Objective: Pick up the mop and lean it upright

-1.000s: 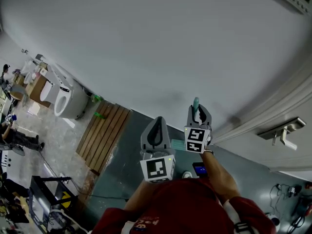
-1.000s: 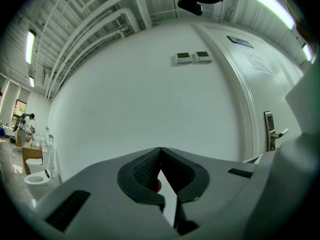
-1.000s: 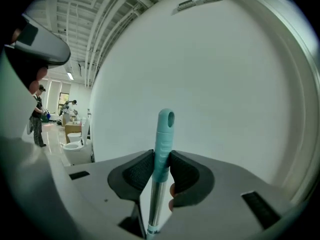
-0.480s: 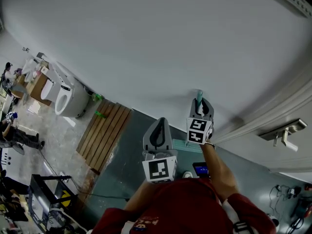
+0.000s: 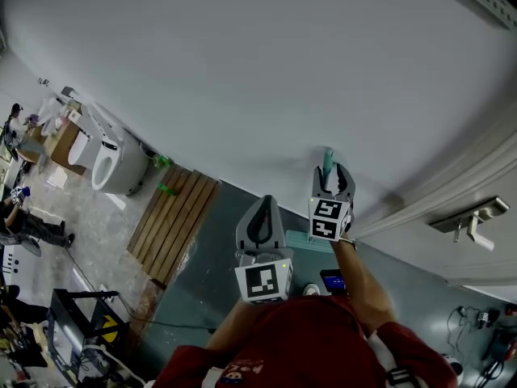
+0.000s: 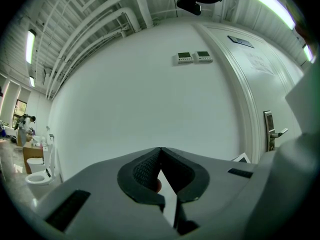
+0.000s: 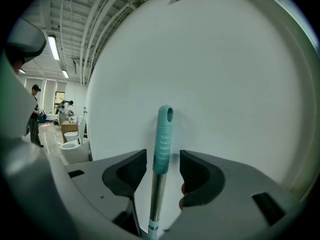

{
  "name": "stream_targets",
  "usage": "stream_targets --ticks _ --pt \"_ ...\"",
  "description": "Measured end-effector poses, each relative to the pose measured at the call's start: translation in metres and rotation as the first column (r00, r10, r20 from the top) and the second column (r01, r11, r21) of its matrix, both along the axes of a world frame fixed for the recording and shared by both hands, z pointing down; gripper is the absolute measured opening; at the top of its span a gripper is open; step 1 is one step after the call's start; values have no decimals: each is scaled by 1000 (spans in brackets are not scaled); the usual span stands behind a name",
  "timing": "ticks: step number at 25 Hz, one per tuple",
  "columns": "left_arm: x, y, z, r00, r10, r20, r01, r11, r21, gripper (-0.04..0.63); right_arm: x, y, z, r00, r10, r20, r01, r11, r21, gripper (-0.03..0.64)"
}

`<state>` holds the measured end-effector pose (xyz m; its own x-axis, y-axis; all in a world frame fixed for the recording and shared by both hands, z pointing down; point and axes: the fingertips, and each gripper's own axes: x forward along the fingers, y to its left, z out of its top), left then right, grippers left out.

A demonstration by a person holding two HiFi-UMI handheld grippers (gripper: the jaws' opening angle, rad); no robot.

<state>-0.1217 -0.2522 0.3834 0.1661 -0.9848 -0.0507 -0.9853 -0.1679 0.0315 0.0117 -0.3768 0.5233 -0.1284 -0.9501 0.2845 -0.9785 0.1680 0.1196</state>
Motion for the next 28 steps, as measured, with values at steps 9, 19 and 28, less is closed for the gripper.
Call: stream_targets --ticks 9,19,28 --pt "3 3 -1 1000 1 0 -1 1000 5 14 -2 6 1 1000 -19 -5 19 1000 -6 205" --pt "1 3 1 1000 1 7 -1 1000 -3 14 -5 35 -7 998 -48 33 47 999 6 205" --pt "2 1 3 1000 6 30 -6 1000 -5 14 -7 89 -39 990 -102 95 97 994 55 205"
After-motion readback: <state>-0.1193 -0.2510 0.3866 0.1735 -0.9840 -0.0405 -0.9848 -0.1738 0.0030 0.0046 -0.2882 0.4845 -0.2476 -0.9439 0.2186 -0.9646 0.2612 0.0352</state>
